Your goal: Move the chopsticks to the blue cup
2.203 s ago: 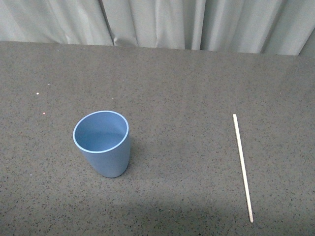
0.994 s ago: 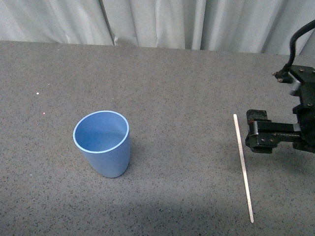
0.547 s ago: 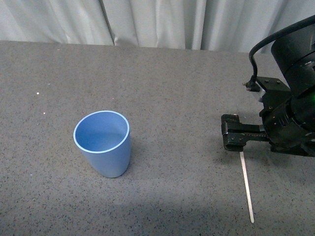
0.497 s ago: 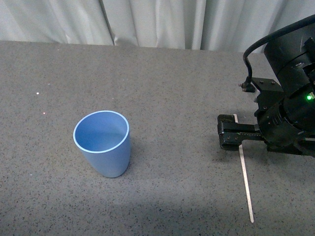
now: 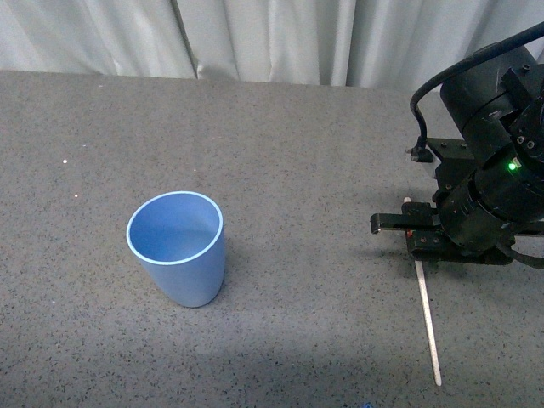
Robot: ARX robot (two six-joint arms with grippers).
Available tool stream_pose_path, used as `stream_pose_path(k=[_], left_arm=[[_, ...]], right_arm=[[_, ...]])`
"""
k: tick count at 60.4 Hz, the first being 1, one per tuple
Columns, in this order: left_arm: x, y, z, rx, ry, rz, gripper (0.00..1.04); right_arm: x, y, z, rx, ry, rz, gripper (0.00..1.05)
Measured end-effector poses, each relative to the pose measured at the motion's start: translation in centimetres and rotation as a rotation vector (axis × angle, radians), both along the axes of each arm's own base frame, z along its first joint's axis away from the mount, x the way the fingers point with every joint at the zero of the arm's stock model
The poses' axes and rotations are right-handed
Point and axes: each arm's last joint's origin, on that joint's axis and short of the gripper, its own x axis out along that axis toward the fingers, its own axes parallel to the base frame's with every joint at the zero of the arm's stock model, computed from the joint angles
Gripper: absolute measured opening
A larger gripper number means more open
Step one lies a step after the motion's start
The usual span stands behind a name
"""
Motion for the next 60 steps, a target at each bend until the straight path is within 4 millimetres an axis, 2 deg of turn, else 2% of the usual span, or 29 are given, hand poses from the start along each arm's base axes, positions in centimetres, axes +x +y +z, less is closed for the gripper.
stream_pose_path(k=[9,12,24,29,40,47,53,60], left_arm=[[0.0,0.0,0.0,0.000,0.000,0.000,0.98],[0.0,0.0,0.0,0.000,0.000,0.000,0.98],[0.0,0.0,0.0,0.000,0.000,0.000,0.98],[0.0,0.0,0.0,0.000,0.000,0.000,0.98],[0.0,0.0,0.0,0.000,0.000,0.000,0.98],[0.0,0.0,0.0,0.000,0.000,0.000,0.98],[0.0,0.0,0.0,0.000,0.000,0.000,0.98],[0.0,0.0,0.0,0.000,0.000,0.000,0.98]], right_arm=[[0.0,0.0,0.0,-0.003,0.000,0.003,0.05],[0.0,0.0,0.0,-0.002,-0.001,0.004,0.01],[-0.6,-0.3,0.3,0.007,-0.045,0.008,0.01],[-1.3,-0.4,1.0,0.023,-0.120,0.017,0.01],[-2.4,0.1,5.7,0.124,-0.459,0.087,0.01],[-2.8,1.3,9.4,0.282,-0.696,0.181,0.01],[-3.2,3.5,12.6,0.443,-0.892,0.347,0.01],[-3.9,6.4,14.1,0.588,-0.966,0.546,0.01]])
